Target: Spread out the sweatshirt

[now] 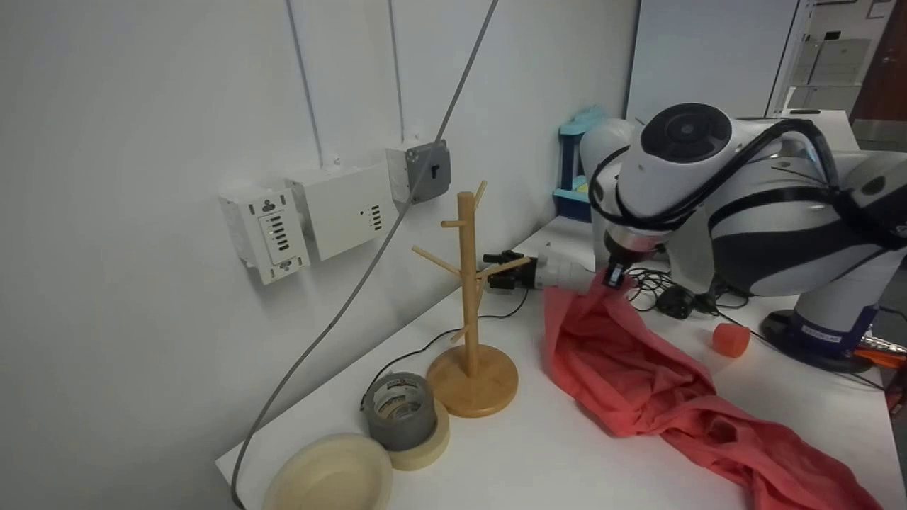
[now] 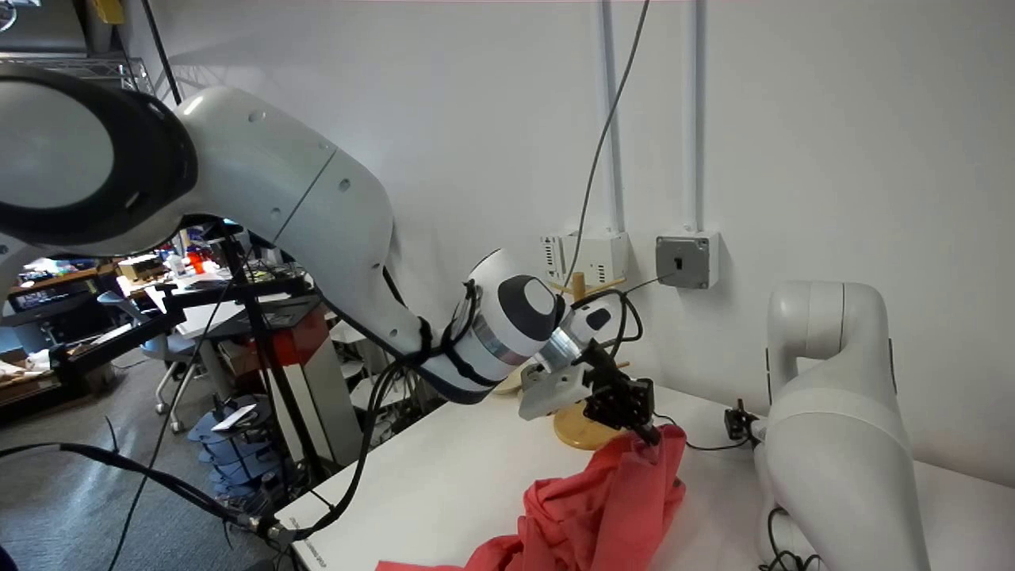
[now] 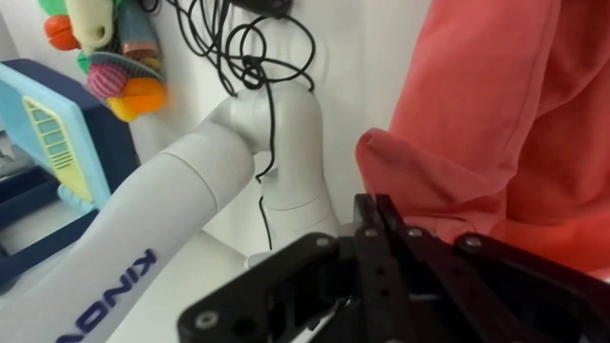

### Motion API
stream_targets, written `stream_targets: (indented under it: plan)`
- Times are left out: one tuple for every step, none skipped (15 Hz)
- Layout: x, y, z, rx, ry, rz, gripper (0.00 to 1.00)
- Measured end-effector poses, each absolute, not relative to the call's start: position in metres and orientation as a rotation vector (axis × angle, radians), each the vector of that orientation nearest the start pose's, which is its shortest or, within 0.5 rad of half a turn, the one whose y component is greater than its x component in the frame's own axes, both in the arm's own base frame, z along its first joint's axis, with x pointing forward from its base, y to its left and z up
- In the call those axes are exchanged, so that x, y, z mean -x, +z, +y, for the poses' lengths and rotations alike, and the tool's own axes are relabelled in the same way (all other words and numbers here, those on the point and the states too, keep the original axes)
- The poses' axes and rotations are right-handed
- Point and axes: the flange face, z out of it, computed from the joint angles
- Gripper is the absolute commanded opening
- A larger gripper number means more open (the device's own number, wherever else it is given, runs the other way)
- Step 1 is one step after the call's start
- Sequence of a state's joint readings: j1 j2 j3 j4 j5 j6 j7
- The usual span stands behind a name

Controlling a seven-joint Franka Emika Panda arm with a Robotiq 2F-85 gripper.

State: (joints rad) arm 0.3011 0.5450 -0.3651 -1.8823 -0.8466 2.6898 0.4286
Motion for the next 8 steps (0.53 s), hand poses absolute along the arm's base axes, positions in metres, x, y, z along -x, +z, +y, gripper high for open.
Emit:
stream_targets:
  plan:
    - [-0.656, 0.253, 0.002, -2.450, 0.471, 0.389, 0.01]
    - [-0.657, 0.253, 0.003, -2.410, 0.507, 0.374, 0.29]
    - [-0.659, 0.252, 0.005, -2.371, 0.540, 0.355, 0.29]
    - [-0.661, 0.251, 0.005, -2.333, 0.571, 0.328, 0.35]
    - [-0.664, 0.250, 0.006, -2.298, 0.603, 0.302, 0.43]
    - [-0.666, 0.248, 0.008, -2.261, 0.634, 0.277, 0.50]
    - [-0.668, 0.244, 0.009, -2.228, 0.661, 0.255, 0.59]
    - [-0.667, 0.239, 0.011, -2.199, 0.681, 0.233, 0.66]
